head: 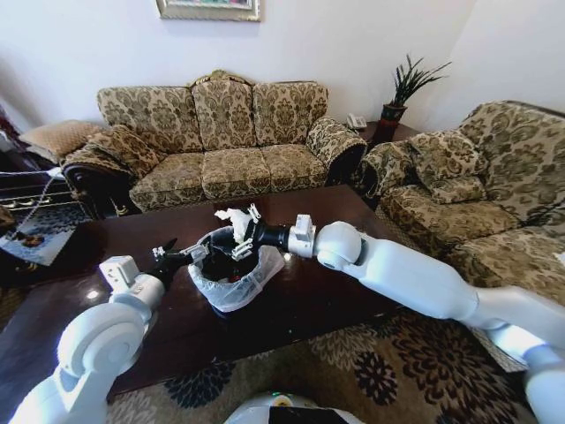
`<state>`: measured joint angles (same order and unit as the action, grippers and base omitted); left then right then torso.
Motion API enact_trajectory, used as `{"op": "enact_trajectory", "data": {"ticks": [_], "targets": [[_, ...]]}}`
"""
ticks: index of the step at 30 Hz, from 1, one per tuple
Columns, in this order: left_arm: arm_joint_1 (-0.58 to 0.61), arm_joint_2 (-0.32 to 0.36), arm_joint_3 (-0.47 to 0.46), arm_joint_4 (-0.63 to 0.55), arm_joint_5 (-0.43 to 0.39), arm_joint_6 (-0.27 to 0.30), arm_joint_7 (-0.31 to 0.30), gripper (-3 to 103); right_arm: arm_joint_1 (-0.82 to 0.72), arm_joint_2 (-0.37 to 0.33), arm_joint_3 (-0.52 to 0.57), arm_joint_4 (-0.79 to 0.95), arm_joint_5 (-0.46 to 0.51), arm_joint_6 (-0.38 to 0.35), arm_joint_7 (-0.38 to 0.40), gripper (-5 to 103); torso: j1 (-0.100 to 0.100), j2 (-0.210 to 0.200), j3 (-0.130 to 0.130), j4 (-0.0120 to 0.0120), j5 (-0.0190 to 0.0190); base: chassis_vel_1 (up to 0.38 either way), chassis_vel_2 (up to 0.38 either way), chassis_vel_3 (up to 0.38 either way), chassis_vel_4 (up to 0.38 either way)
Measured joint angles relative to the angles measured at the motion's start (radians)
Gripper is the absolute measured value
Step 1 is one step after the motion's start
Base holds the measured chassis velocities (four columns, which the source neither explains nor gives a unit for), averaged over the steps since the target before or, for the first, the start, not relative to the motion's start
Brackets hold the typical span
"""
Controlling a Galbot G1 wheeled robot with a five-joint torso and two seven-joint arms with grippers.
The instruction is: Move to the front of the table and place the trash on the table into the trash bin.
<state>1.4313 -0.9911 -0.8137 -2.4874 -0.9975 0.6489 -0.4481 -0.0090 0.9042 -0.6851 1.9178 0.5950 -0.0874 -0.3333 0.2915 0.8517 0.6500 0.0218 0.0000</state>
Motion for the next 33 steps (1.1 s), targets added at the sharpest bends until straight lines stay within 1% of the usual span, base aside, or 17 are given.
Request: {"op": "enact_trajectory", "data": {"ticks": [1,2,5,6,7,9,10,12,13,16,17,20,23,28,33], "targets": [[-0.001,-0.001,0.000,0.000,0.002,-0.002,0.005,100,0.008,0.003,-0.003,-0.013,-0.050,0.026,-0.016,100,0.000,0.000,0.000,-0.0001,-0.0001,0.000,0.000,0.000,0.000],[-0.001,-0.001,0.000,0.000,0.002,-0.002,0.005,100,0.008,0.003,-0.003,-0.013,-0.050,0.026,-0.016,100,0.000,0.000,0.000,-0.0001,-0.0001,0.000,0.000,0.000,0.000],[0.002,-0.005,-0.003,-0.002,0.012,-0.008,0.021,100,0.020,0.014,-0.006,-0.042,-0.173,0.084,-0.048,100,0.000,0.000,0.000,0.0001,-0.0001,0.000,0.000,0.000,0.000],[0.002,-0.005,-0.003,-0.002,0.012,-0.008,0.021,100,0.020,0.014,-0.006,-0.042,-0.173,0.084,-0.048,100,0.000,0.000,0.000,0.0001,-0.0001,0.000,0.000,0.000,0.000],[0.004,-0.007,-0.005,-0.005,0.014,-0.013,0.029,100,0.020,0.017,-0.008,-0.052,-0.214,0.105,-0.056,100,0.000,0.000,0.000,0.0001,-0.0001,0.000,0.000,0.000,0.000],[0.006,-0.011,-0.008,-0.008,0.015,-0.026,0.048,100,0.018,0.025,-0.013,-0.068,-0.268,0.140,-0.060,100,0.000,0.000,0.000,0.0001,-0.0001,0.000,0.000,0.000,0.000],[0.006,-0.011,-0.008,-0.008,0.015,-0.026,0.048,100,0.018,0.025,-0.013,-0.068,-0.268,0.140,-0.060,100,0.000,0.000,0.000,0.0001,-0.0001,0.000,0.000,0.000,0.000],[0.009,-0.016,-0.010,-0.009,0.017,-0.051,0.080,100,0.014,0.039,-0.018,-0.096,-0.332,0.182,-0.066,100,0.000,0.000,0.000,0.0000,0.0000,0.000,0.000,0.000,0.000],[0.009,-0.016,-0.010,-0.009,0.017,-0.051,0.080,100,0.014,0.039,-0.018,-0.096,-0.332,0.182,-0.066,100,0.000,0.000,0.000,0.0000,0.0000,0.000,0.000,0.000,0.000],[0.013,-0.020,-0.012,-0.012,0.018,-0.073,0.119,100,0.013,0.059,-0.019,-0.130,-0.383,0.202,-0.067,100,0.000,0.000,0.000,0.0000,-0.0001,0.000,0.000,0.000,0.000],[0.013,-0.020,-0.012,-0.012,0.018,-0.073,0.119,100,0.013,0.059,-0.019,-0.130,-0.383,0.202,-0.067,100,0.000,0.000,0.000,0.0000,-0.0001,0.000,0.000,0.000,0.000],[0.016,-0.021,-0.014,-0.013,0.007,-0.079,0.154,100,0.015,0.077,-0.019,-0.172,-0.422,0.226,-0.066,100,0.000,0.000,0.000,0.0002,-0.0001,0.000,0.000,0.000,0.000],[0.015,-0.021,-0.012,-0.013,-0.016,-0.080,0.169,100,0.015,0.084,-0.019,-0.198,-0.441,0.238,-0.065,100,0.000,0.000,0.000,0.0000,-0.0001,0.000,0.000,0.000,0.000],[0.012,-0.023,0.003,-0.013,-0.059,-0.078,0.175,100,0.015,0.094,-0.017,-0.219,-0.458,0.247,-0.059,100,0.000,0.000,0.000,0.0000,-0.0001,0.000,0.000,0.000,0.000],[0.011,-0.031,0.015,-0.013,-0.067,-0.077,0.192,100,0.015,0.102,-0.016,-0.219,-0.453,0.245,-0.050,100,0.000,0.000,0.000,0.0001,-0.0001,0.000,0.000,0.000,0.000]]}}
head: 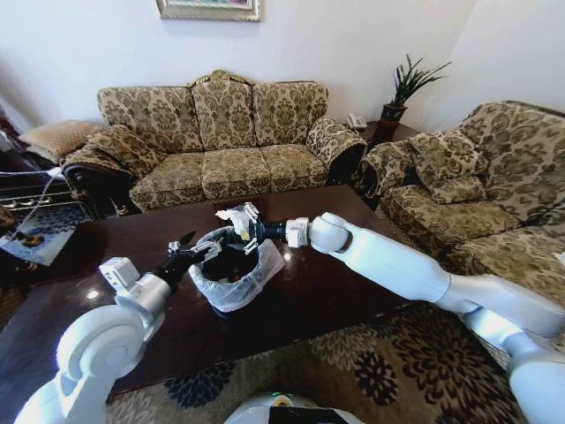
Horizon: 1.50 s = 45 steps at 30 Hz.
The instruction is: Move to the front of the table and place the trash on the table into the trash bin.
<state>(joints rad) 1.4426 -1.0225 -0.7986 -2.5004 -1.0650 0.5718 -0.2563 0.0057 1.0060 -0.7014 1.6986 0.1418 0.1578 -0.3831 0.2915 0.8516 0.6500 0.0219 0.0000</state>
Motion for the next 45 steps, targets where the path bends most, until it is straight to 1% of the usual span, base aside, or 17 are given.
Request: {"op": "enact_trajectory", "data": {"ticks": [7,20,26,28,30,31,32,33,36,37,38,39,40,41,42,43,45], "targets": [[-0.010,-0.008,0.006,0.000,0.001,-0.004,0.042,100,0.005,0.008,-0.011,0.054,0.035,-0.033,0.014,100,0.000,0.000,0.000,-0.0001,0.0000,0.000,0.000,0.000,0.000],[-0.016,-0.012,0.009,0.000,0.007,-0.009,0.054,101,0.010,0.014,-0.020,0.098,0.052,-0.045,0.021,100,0.000,0.000,0.000,-0.0001,0.0000,0.000,0.000,0.000,0.000],[-0.017,-0.015,0.012,0.000,0.009,-0.012,0.066,96,0.010,0.008,-0.020,0.109,0.055,-0.045,0.023,100,0.000,0.000,0.000,-0.0001,0.0000,0.000,0.000,0.000,0.000],[-0.016,-0.022,0.016,0.000,0.025,-0.022,0.086,92,0.010,0.005,-0.019,0.119,0.061,-0.046,0.023,100,0.000,0.000,0.000,-0.0002,0.0000,0.000,0.000,0.000,0.000],[-0.015,-0.025,0.016,0.000,0.032,-0.028,0.092,81,0.010,0.005,-0.019,0.121,0.063,-0.046,0.023,100,0.000,0.000,0.000,0.0000,0.0000,0.000,0.000,0.000,0.000],[-0.015,-0.025,0.016,0.000,0.032,-0.028,0.092,81,0.010,0.005,-0.019,0.121,0.063,-0.046,0.023,100,0.000,0.000,0.000,0.0000,0.0000,0.000,0.000,0.000,0.000],[-0.014,-0.025,0.016,0.000,0.034,-0.030,0.093,76,0.011,0.005,-0.020,0.121,0.064,-0.046,0.023,100,0.000,0.000,0.000,-0.0001,0.0000,0.000,0.000,0.000,0.000],[-0.014,-0.025,0.016,0.000,0.034,-0.031,0.094,76,0.011,0.005,-0.019,0.122,0.065,-0.046,0.023,100,0.000,0.000,0.000,-0.0001,0.0000,0.000,0.000,0.000,0.000],[-0.012,-0.025,0.014,0.000,0.035,-0.033,0.100,59,0.011,0.008,-0.019,0.124,0.068,-0.046,0.023,100,0.000,0.000,0.000,-0.0001,0.0000,0.000,0.000,0.000,0.000],[-0.012,-0.025,0.014,0.000,0.035,-0.033,0.100,59,0.011,0.008,-0.019,0.124,0.068,-0.046,0.023,100,0.000,0.000,0.000,-0.0001,0.0000,0.000,0.000,0.000,0.000],[-0.012,-0.025,0.014,0.000,0.035,-0.033,0.101,54,0.011,0.008,-0.019,0.124,0.070,-0.046,0.023,100,0.000,0.000,0.000,-0.0001,0.0000,0.000,0.000,0.000,0.000],[-0.012,-0.026,0.014,0.000,0.035,-0.033,0.103,54,0.010,0.009,-0.019,0.125,0.071,-0.046,0.023,100,0.000,0.000,0.000,0.0000,0.0000,0.000,0.000,0.000,0.000],[-0.011,-0.027,0.014,0.000,0.035,-0.034,0.105,43,0.011,0.008,-0.019,0.125,0.071,-0.046,0.023,100,0.000,0.000,0.000,0.0000,0.0000,0.000,0.000,0.000,0.000],[-0.011,-0.027,0.014,0.000,0.035,-0.034,0.105,43,0.011,0.008,-0.019,0.125,0.071,-0.046,0.023,100,0.000,0.000,0.000,0.0000,0.0000,0.000,0.000,0.000,0.000],[-0.012,-0.027,0.014,0.000,0.035,-0.035,0.106,37,0.011,0.007,-0.019,0.127,0.072,-0.046,0.023,100,0.000,0.000,0.000,0.0000,0.0000,0.000,0.000,0.000,0.000],[-0.012,-0.027,0.014,0.000,0.035,-0.035,0.107,37,0.010,0.005,-0.019,0.128,0.073,-0.047,0.023,100,0.000,0.000,0.000,0.0000,0.0000,0.000,0.000,0.000,0.000],[-0.012,-0.029,0.014,0.000,0.037,-0.036,0.107,26,0.010,0.001,-0.020,0.131,0.074,-0.048,0.023,100,0.000,0.000,0.000,-0.0001,0.0000,0.000,0.000,0.000,0.000]]}}
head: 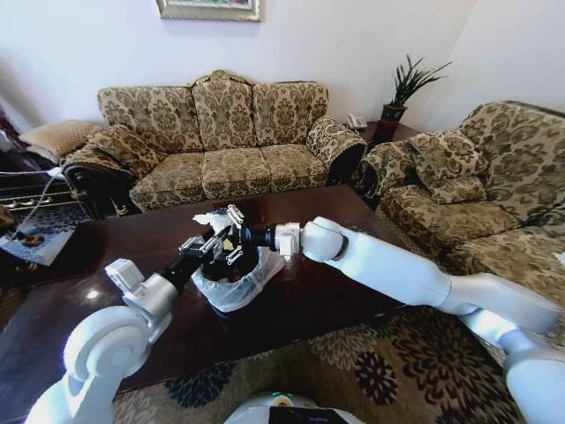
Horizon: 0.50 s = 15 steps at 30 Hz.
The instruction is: Move to the front of the table and place the trash on the table into the trash bin.
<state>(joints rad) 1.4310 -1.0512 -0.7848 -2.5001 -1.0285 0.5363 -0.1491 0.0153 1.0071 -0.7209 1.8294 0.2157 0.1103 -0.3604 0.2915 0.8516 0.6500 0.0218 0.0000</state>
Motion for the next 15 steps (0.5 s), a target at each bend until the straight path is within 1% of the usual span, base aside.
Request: {"op": "enact_trajectory", "data": {"ticks": [1,4,6,7,8,15], "targets": [[0.000,0.000,0.000,0.000,0.000,0.000,0.000,26,0.000,0.000,0.000,0.000,0.000,0.000,0.000,100,0.000,0.000,0.000,0.0000,0.0000,0.000,0.000,0.000,0.000],[0.001,-0.003,0.001,0.000,0.003,-0.002,0.002,11,-0.002,-0.006,0.000,0.003,0.002,0.000,0.000,100,0.000,0.000,0.000,0.0000,0.0000,0.000,0.000,0.000,0.000],[0.001,-0.004,0.002,0.000,0.005,-0.005,0.002,11,-0.002,-0.006,0.000,0.003,0.003,0.000,0.000,100,0.000,0.000,0.000,0.0000,0.0000,0.000,0.000,0.000,0.000],[0.001,-0.005,0.003,0.000,0.007,-0.009,0.001,5,-0.004,-0.007,0.000,0.003,0.003,-0.001,0.000,100,0.000,0.000,0.000,0.0000,0.0000,0.000,0.000,0.000,0.000],[0.000,-0.005,0.003,0.000,0.008,-0.012,0.001,2,-0.004,-0.006,0.000,0.003,0.003,-0.001,0.000,100,0.000,0.000,0.000,0.0000,0.0000,0.000,0.000,0.000,0.000],[0.001,-0.003,0.002,0.000,0.011,-0.015,0.002,0,-0.005,-0.015,0.004,0.004,0.010,-0.003,0.001,100,0.000,0.000,0.000,0.0000,0.0000,0.000,0.000,0.000,0.000]]}}
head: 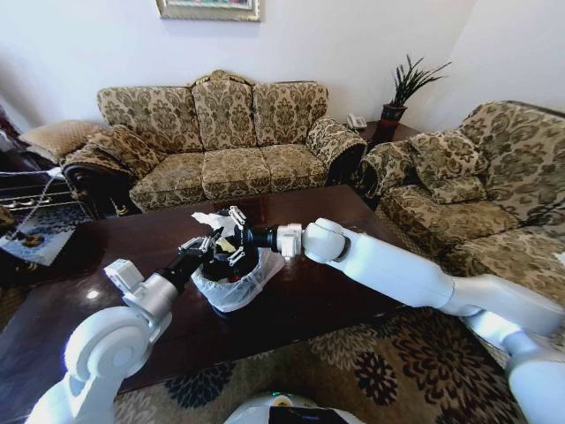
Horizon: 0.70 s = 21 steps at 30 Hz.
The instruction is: Move to the front of the table and place the trash on the table into the trash bin.
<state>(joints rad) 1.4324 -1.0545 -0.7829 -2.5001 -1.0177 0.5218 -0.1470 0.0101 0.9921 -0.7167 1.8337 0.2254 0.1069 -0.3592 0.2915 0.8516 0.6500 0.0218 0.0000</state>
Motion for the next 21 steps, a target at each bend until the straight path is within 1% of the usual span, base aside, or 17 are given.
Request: {"op": "enact_trajectory", "data": {"ticks": [6,11,13,21], "targets": [[0.007,-0.011,0.003,0.000,0.029,0.001,0.036,0,-0.001,-0.021,0.016,0.006,0.016,-0.004,0.012,100,0.000,0.000,0.000,0.0000,0.0000,0.000,0.000,0.000,0.000],[0.007,-0.013,0.003,0.000,0.033,0.002,0.044,0,-0.001,-0.026,0.020,0.009,0.024,-0.005,0.014,100,0.000,0.000,0.000,-0.0001,0.0001,0.000,0.000,0.000,0.000],[0.007,-0.013,0.003,0.005,0.035,0.003,0.045,0,-0.001,-0.028,0.022,0.018,0.048,-0.014,0.024,100,0.000,0.000,0.000,0.0000,0.0000,0.000,0.000,0.000,0.000],[0.005,-0.013,0.004,0.020,0.049,-0.001,0.046,0,0.000,-0.050,0.022,0.045,0.084,-0.021,0.026,100,0.000,0.000,0.000,0.0001,0.0000,0.000,0.000,0.000,0.000]]}}
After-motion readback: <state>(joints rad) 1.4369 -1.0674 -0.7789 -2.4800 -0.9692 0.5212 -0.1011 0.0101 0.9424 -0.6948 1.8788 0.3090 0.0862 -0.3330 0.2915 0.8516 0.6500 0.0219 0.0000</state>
